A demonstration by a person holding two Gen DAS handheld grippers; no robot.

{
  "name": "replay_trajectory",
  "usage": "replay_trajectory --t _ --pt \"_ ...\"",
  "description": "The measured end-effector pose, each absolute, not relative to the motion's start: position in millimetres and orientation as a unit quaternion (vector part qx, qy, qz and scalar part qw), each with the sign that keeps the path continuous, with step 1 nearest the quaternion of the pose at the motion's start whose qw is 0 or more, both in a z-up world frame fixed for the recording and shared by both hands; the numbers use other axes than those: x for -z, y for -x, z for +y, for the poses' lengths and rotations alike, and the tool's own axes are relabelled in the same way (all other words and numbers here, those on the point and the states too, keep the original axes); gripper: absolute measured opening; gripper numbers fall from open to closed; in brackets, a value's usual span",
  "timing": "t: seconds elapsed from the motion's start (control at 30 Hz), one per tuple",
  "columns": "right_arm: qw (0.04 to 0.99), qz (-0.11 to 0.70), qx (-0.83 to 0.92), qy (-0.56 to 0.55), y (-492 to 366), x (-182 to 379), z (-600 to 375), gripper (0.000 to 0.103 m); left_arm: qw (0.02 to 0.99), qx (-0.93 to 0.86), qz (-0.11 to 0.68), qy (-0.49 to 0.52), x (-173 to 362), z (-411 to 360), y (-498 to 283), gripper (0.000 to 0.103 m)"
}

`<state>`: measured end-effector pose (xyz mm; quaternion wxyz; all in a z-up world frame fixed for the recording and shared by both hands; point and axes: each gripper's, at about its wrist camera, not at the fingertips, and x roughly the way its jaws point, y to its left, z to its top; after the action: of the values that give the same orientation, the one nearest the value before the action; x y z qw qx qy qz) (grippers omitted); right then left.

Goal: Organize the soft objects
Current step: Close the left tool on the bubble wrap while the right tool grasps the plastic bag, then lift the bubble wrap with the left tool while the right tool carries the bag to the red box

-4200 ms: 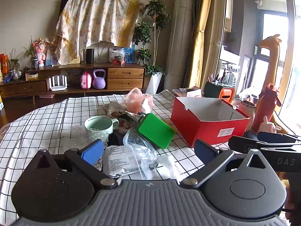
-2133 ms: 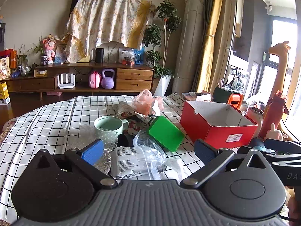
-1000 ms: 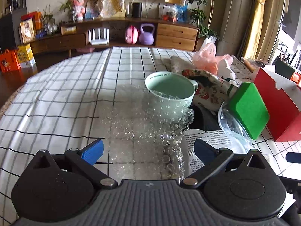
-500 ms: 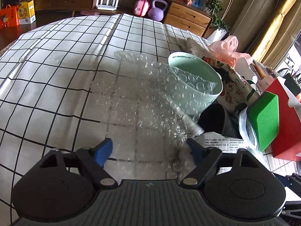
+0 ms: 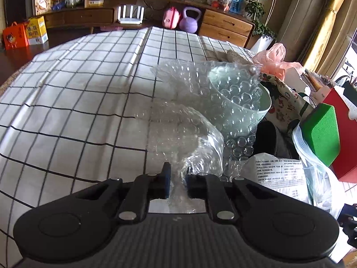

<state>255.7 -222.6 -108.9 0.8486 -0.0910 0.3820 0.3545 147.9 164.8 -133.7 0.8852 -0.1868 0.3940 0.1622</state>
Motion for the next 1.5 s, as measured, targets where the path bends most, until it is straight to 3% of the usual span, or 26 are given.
replay_trajectory --t 0.93,1.5 --pt "0.884 0.285 -0.370 0.033 -202 28 -291 0.023 0.953 -0.116 0.255 0.117 8 120 -55 0.008" --pt "0.920 0.265 -0.287 0.032 -240 -10 -356 0.024 0.970 0.012 0.224 0.091 -58 51 -100 0.008"
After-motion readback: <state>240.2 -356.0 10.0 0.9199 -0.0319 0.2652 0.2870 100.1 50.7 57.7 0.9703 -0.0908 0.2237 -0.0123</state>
